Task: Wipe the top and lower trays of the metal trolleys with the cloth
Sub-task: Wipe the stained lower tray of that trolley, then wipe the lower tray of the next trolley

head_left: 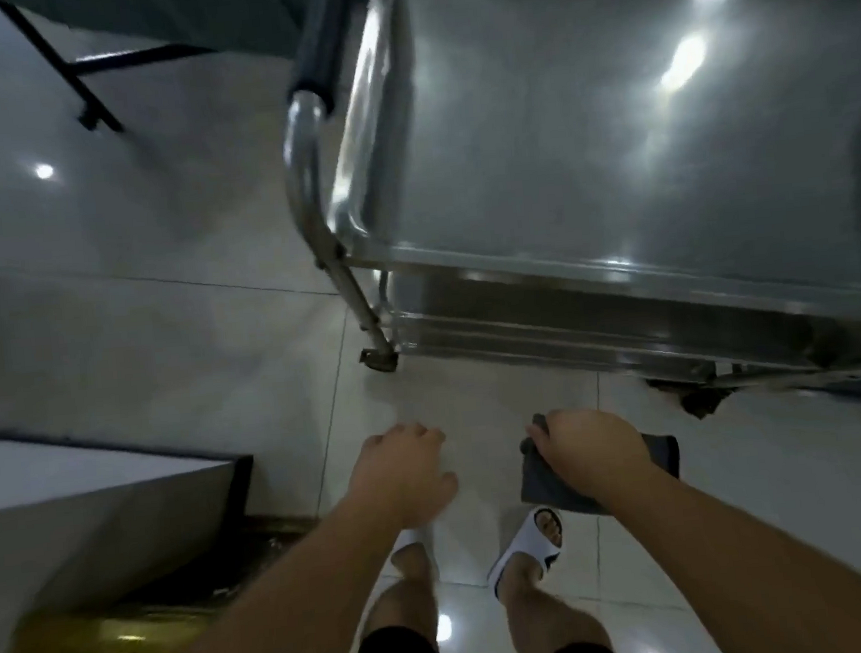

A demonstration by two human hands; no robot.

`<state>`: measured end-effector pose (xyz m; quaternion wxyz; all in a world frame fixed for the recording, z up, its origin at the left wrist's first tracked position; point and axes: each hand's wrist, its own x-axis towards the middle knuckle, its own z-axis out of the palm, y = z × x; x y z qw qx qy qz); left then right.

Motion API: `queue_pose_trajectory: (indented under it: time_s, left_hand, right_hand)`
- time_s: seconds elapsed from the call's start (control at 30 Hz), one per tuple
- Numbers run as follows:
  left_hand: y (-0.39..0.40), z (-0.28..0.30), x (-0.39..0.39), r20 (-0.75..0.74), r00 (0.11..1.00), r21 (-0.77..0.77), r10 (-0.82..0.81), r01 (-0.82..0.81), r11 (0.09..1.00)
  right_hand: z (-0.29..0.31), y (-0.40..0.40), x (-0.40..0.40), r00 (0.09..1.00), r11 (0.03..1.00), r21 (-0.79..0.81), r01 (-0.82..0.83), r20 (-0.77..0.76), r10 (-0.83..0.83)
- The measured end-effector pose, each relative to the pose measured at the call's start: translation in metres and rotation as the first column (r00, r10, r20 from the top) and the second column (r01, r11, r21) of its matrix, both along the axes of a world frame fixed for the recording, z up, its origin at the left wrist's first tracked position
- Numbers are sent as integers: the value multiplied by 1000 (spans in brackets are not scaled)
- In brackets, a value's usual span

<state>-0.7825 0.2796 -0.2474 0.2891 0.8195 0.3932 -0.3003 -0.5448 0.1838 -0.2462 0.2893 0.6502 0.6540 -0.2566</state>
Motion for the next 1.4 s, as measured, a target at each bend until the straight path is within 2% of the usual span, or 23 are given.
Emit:
queue_pose_trajectory:
  time_s: [0.07,0.2,0.27,0.47,0.57,0.7,0.77,0.93,1.13,1.3,1.4]
  left_hand:
    - [1,37,-25,-8,1000,7,23,-22,1000]
    - [12,105,-72,-12,995,4,98,-98,995]
    - [22,135,-95,-5,991,38,132,-132,991]
    - [50,206,-159,53,953,109,299,-303,947]
    - [64,225,-178,48,938,143,344,-347,927]
    - [94,243,-188,78,904,198,419,-426,883]
    - [114,249,-188,102,884,222,456,-467,856]
    - [179,275,-187,126,843,301,523,-535,789]
    - [258,301,-193,148,814,338,562,-576,744]
    - [344,287,-185,176,787,219,592,-617,756]
    - [413,274,-181,217,813,185,540,-577,795]
  right_hand:
    - [40,5,-23,997,997,-18,-71,14,71]
    - [113,23,-70,997,997,-14,-77,6,77]
    - [144,36,-96,989,989,-7,-150,-11,150]
    - [210,86,-173,930,924,119,-362,-24,367]
    - [233,112,-201,916,910,134,-392,-39,400]
    - [261,163,-219,957,953,220,-210,-152,246]
    - [271,195,-223,947,958,265,-110,-266,183]
    - [308,290,-221,915,918,385,95,-396,71]
    - [320,386,-208,927,909,417,0,-341,157]
    - [298,447,-204,946,920,388,54,-314,77]
    - [280,500,-204,948,915,376,145,-317,-20]
